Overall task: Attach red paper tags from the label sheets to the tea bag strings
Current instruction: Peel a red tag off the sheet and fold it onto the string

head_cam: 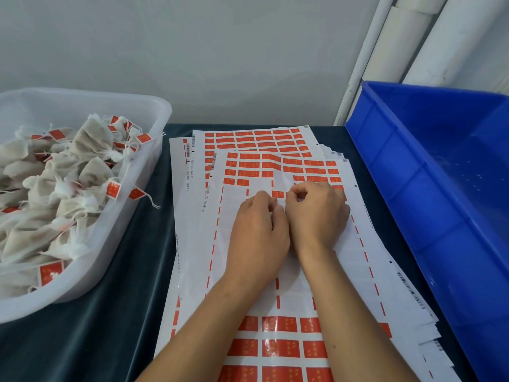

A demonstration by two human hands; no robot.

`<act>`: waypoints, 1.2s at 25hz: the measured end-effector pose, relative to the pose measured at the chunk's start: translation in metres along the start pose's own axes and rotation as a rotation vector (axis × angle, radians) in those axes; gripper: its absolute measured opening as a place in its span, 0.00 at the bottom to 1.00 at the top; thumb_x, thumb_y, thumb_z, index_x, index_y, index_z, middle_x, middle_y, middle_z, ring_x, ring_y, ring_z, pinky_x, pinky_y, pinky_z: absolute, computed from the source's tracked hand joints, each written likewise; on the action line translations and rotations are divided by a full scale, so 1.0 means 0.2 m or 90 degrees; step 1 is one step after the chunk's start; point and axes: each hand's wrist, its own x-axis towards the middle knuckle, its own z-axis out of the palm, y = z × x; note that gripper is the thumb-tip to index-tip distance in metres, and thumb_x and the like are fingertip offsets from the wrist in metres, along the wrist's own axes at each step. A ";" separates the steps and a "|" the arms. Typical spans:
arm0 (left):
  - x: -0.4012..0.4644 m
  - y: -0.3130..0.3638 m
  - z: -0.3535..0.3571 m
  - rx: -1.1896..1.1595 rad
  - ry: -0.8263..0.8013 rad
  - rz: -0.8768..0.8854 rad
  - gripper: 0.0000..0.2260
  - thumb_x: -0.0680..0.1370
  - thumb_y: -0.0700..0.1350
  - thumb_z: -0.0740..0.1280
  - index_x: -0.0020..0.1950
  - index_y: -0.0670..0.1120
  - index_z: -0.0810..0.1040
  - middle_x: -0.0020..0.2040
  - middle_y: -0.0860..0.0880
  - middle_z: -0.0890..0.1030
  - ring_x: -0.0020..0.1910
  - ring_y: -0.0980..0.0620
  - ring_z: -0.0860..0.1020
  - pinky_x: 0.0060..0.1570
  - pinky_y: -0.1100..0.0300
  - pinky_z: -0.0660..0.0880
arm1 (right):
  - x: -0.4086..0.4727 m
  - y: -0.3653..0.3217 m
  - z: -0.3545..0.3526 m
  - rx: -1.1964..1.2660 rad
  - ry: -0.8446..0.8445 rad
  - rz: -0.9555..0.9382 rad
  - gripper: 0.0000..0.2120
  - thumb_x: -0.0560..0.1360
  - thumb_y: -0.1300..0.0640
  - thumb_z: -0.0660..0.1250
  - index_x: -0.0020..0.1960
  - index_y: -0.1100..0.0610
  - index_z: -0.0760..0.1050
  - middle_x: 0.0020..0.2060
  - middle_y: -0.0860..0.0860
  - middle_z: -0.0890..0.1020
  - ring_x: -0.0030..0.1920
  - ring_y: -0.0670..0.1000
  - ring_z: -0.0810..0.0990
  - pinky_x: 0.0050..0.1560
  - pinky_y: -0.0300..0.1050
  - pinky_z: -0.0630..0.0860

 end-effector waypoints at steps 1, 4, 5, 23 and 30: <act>0.00 0.00 0.00 -0.011 0.000 -0.002 0.10 0.86 0.49 0.61 0.44 0.55 0.69 0.43 0.56 0.77 0.42 0.54 0.78 0.37 0.70 0.66 | 0.00 0.00 0.00 -0.005 -0.005 -0.005 0.08 0.81 0.52 0.68 0.51 0.50 0.86 0.50 0.48 0.86 0.52 0.51 0.76 0.50 0.45 0.72; 0.00 0.01 -0.01 -0.055 0.005 -0.006 0.07 0.86 0.49 0.61 0.47 0.55 0.71 0.45 0.56 0.80 0.43 0.55 0.80 0.38 0.69 0.70 | 0.01 0.00 0.00 -0.015 -0.015 -0.033 0.08 0.81 0.52 0.68 0.52 0.52 0.85 0.51 0.49 0.85 0.53 0.52 0.76 0.52 0.47 0.76; 0.00 0.01 -0.02 -0.075 0.015 -0.011 0.07 0.86 0.49 0.61 0.48 0.55 0.72 0.46 0.57 0.81 0.44 0.55 0.81 0.40 0.69 0.72 | 0.00 0.00 0.00 -0.018 -0.016 -0.048 0.08 0.81 0.53 0.68 0.52 0.52 0.85 0.51 0.50 0.85 0.53 0.52 0.76 0.52 0.49 0.77; 0.04 0.00 -0.07 -0.231 0.186 -0.090 0.05 0.84 0.50 0.65 0.48 0.57 0.74 0.47 0.60 0.79 0.50 0.66 0.77 0.41 0.72 0.72 | -0.04 -0.01 -0.01 0.165 0.039 -0.122 0.12 0.80 0.57 0.71 0.64 0.53 0.79 0.58 0.51 0.84 0.55 0.50 0.82 0.55 0.42 0.79; 0.03 0.00 -0.07 -0.241 0.184 -0.088 0.06 0.84 0.48 0.66 0.48 0.55 0.74 0.45 0.59 0.80 0.49 0.67 0.77 0.38 0.75 0.73 | -0.05 -0.01 -0.01 0.127 0.043 -0.161 0.13 0.78 0.58 0.72 0.62 0.56 0.79 0.58 0.54 0.83 0.49 0.52 0.84 0.41 0.28 0.65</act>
